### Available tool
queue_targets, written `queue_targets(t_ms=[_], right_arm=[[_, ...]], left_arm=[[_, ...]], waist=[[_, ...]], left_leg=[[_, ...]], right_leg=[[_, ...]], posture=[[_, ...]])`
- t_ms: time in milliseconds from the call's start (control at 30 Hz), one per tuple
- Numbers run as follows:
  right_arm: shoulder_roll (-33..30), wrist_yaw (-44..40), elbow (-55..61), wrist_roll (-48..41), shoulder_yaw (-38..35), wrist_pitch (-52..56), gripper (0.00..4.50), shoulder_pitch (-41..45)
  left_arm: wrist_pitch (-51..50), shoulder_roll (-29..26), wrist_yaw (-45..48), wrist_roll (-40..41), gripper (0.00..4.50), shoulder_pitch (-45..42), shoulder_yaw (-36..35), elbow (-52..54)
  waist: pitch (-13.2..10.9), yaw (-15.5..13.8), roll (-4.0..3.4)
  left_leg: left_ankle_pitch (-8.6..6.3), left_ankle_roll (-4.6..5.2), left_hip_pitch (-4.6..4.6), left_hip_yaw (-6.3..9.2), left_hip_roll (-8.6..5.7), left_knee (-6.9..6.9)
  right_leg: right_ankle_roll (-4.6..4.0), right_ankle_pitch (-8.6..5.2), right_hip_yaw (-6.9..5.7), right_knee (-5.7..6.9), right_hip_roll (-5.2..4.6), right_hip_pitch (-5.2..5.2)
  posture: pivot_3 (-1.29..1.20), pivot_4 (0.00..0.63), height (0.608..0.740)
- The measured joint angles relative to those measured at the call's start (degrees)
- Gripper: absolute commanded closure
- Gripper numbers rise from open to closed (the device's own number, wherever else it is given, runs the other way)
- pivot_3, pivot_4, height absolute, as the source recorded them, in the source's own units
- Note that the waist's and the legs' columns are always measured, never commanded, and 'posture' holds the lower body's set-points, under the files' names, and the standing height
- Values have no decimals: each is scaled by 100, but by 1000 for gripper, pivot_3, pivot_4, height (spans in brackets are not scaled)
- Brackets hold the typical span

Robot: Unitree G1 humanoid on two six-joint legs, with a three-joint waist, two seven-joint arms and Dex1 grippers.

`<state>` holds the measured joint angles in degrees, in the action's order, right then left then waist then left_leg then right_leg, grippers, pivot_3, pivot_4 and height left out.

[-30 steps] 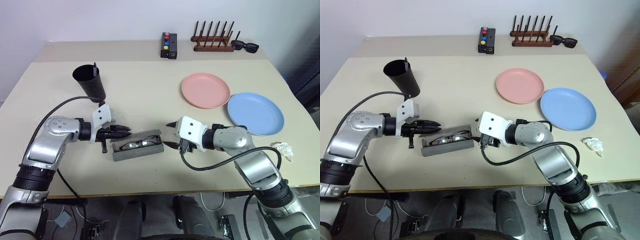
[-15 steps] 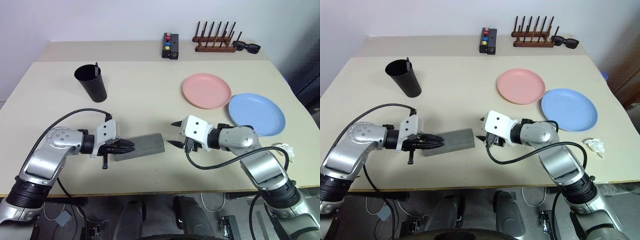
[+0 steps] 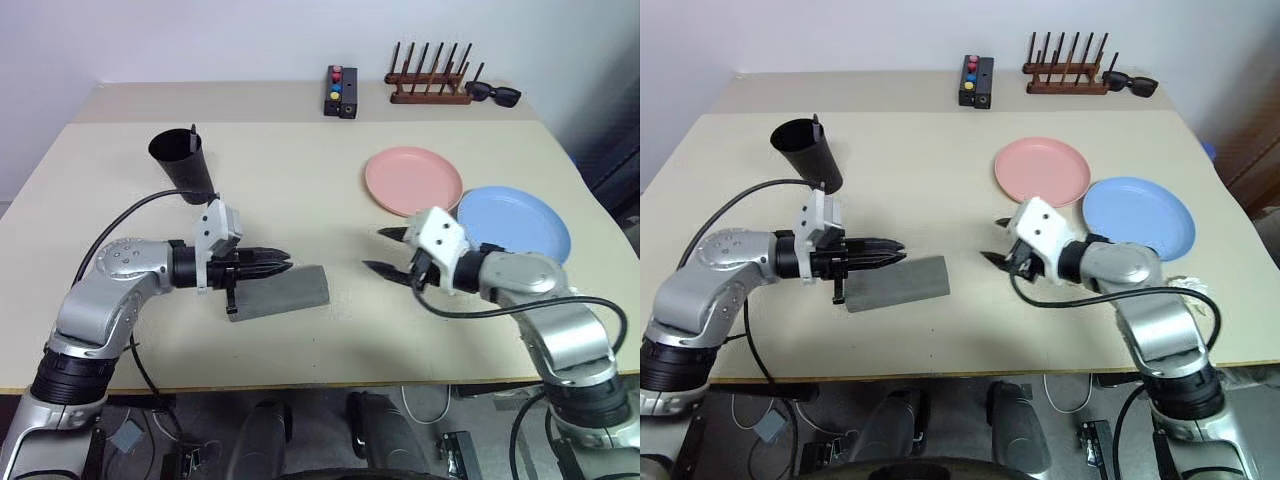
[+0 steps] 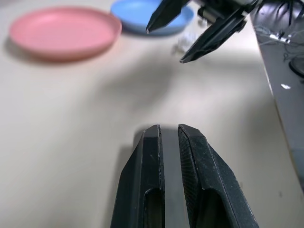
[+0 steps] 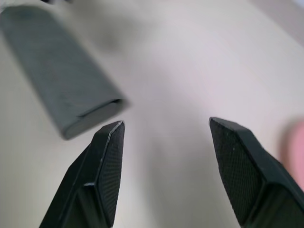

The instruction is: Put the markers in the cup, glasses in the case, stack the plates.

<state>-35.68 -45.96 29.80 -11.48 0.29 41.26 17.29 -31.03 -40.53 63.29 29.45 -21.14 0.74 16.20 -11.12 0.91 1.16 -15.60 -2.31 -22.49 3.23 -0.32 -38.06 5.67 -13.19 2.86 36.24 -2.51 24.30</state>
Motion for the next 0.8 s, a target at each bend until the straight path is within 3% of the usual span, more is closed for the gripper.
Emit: queue_targets(t_ms=[100,200,467,800], right_arm=[[-102,271,-93,-39,-389,224,1635,-113],[-270,538,-587,279,-324,-19,1635,-110],[-397,869,-2867,1573,838,-2075,1635,762],[-21,1543,-6191,2725,1570,-4511,1635,2308]], left_arm=[[-9,98,-86,-2,3967,0,74,16],[19,238,-179,-75,3967,-57,203,-46],[157,395,-484,-396,3967,-142,348,-392],[151,148,-363,-123,3967,349,0,-21]], waist=[[0,7,0],[0,3,0],[-1,36,-2],[-2,29,-3]], left_leg=[[0,0,1,-1,-1,0],[0,0,4,-3,-3,-1],[0,0,5,-10,-3,0],[0,0,4,-11,-4,5]], right_leg=[[-3,-1,1,0,0,0],[-16,-8,1,0,1,-3],[0,0,6,0,4,-1],[-1,1,8,-3,-1,0]], posture=[[0,150,735],[0,150,735],[0,150,735],[0,150,735]])
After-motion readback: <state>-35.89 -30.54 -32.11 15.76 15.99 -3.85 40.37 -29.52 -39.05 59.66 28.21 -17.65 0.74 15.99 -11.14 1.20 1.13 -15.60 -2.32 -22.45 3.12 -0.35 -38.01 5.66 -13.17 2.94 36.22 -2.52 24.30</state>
